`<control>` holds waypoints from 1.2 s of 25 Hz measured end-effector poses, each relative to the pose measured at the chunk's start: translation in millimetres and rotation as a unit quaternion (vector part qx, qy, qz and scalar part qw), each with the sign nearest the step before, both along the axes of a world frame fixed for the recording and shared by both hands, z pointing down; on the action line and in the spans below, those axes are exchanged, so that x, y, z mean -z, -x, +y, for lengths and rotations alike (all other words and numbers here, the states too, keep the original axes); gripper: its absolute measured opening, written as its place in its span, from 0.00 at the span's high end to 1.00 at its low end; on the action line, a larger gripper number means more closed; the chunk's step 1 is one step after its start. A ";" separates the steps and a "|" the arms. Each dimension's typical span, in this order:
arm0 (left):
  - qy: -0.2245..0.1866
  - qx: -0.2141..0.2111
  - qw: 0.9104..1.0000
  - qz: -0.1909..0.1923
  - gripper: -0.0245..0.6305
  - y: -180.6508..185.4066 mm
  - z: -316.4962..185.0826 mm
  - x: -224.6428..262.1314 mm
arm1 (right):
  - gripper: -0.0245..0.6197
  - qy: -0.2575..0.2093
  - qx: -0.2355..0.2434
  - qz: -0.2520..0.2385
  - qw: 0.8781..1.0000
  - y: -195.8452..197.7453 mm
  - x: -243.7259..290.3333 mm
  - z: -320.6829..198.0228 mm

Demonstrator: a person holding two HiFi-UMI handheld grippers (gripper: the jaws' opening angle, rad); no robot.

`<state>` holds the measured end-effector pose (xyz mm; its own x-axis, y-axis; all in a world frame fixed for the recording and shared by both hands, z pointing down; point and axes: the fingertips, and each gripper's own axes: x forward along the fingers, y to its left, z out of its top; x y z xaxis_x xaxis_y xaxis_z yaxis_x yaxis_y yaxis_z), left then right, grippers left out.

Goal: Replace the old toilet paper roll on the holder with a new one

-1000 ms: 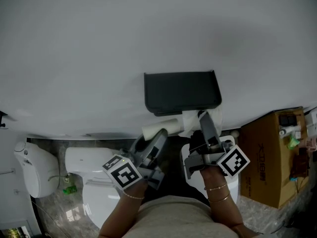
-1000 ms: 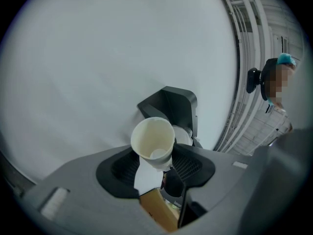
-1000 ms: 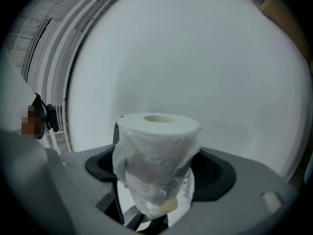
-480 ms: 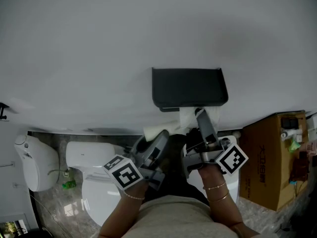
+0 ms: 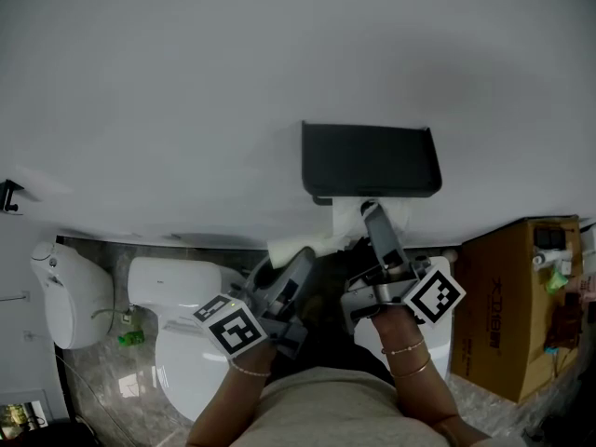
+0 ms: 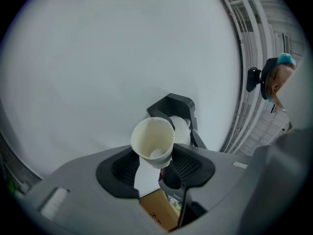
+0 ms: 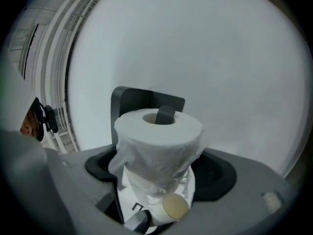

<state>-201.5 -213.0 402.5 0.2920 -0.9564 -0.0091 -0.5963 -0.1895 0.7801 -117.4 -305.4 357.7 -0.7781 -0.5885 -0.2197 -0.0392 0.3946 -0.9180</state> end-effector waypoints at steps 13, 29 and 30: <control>-0.002 0.014 1.000 -0.006 0.65 0.1 4.4 3.2 | 0.30 0.018 0.038 0.006 0.999 10.7 -10.3 7.6; -0.019 0.011 1.000 0.001 0.64 -22.6 32.6 13.9 | 0.30 0.016 0.056 0.031 0.998 -9.5 -14.1 48.9; -0.023 0.010 1.000 0.001 0.65 -24.6 34.6 15.0 | 0.30 0.014 0.056 0.032 0.998 -11.4 -13.9 51.5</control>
